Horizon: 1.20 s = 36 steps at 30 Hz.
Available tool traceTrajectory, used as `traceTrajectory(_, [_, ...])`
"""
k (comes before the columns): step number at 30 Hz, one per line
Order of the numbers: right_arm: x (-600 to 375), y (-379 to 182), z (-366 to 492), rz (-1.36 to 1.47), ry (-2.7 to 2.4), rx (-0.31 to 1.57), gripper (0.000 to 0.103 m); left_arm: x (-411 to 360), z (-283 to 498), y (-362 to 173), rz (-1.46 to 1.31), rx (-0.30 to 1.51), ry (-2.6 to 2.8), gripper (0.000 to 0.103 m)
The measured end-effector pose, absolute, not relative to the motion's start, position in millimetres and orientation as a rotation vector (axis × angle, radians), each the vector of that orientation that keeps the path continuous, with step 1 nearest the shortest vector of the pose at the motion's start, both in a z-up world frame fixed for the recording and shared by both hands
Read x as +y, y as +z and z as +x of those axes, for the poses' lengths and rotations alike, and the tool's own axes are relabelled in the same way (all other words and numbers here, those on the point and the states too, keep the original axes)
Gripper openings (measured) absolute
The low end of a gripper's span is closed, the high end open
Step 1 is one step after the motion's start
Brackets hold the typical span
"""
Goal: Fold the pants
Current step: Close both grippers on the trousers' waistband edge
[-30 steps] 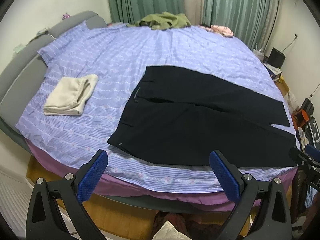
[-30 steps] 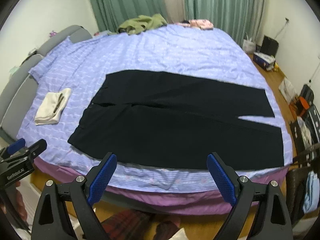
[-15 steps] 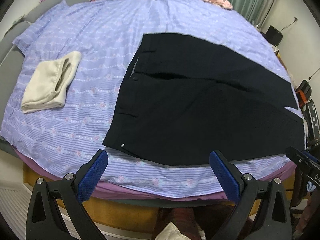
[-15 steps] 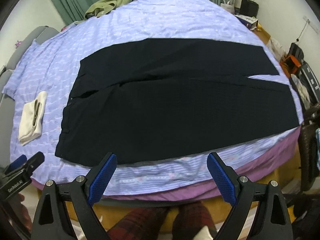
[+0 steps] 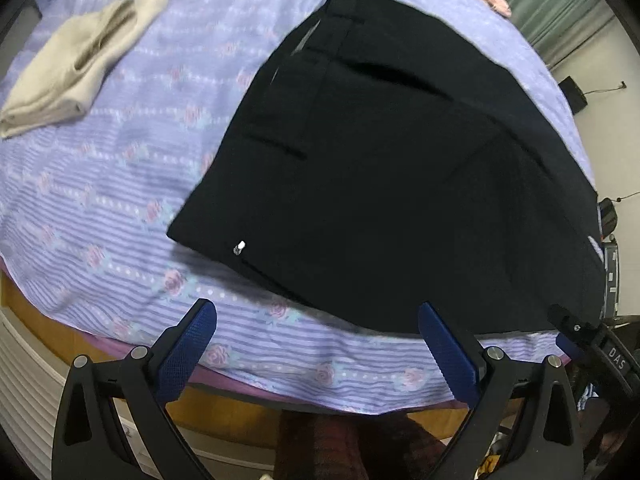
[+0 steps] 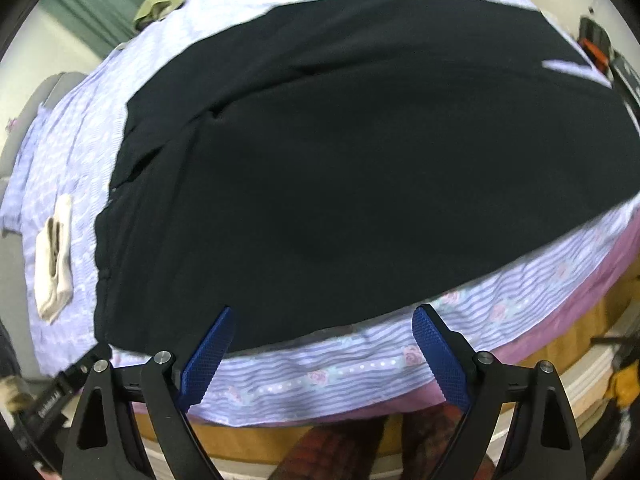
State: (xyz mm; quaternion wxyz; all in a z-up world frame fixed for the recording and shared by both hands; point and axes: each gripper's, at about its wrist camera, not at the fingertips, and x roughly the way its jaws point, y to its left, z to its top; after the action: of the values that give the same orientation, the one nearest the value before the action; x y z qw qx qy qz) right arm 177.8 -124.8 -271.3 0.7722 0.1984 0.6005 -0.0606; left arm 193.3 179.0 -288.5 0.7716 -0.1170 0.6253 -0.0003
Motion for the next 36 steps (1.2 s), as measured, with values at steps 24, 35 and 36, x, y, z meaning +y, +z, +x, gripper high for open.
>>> traceTrajectory(24, [-157,-327,203,0.577,-0.213,1.249,0.064,182,225,-322,-0.516,1.380,-0.103,0.062])
traceTrajectory(35, [-167,-301,226,0.545,-0.237,1.198,0.016,173,224,-275,-0.353,1.263,-0.107,0.012])
traceTrajectory(36, [-170,-298,226,0.551,-0.232,1.197,0.014,172,225,-273,-0.347,1.260,-0.106,0.011])
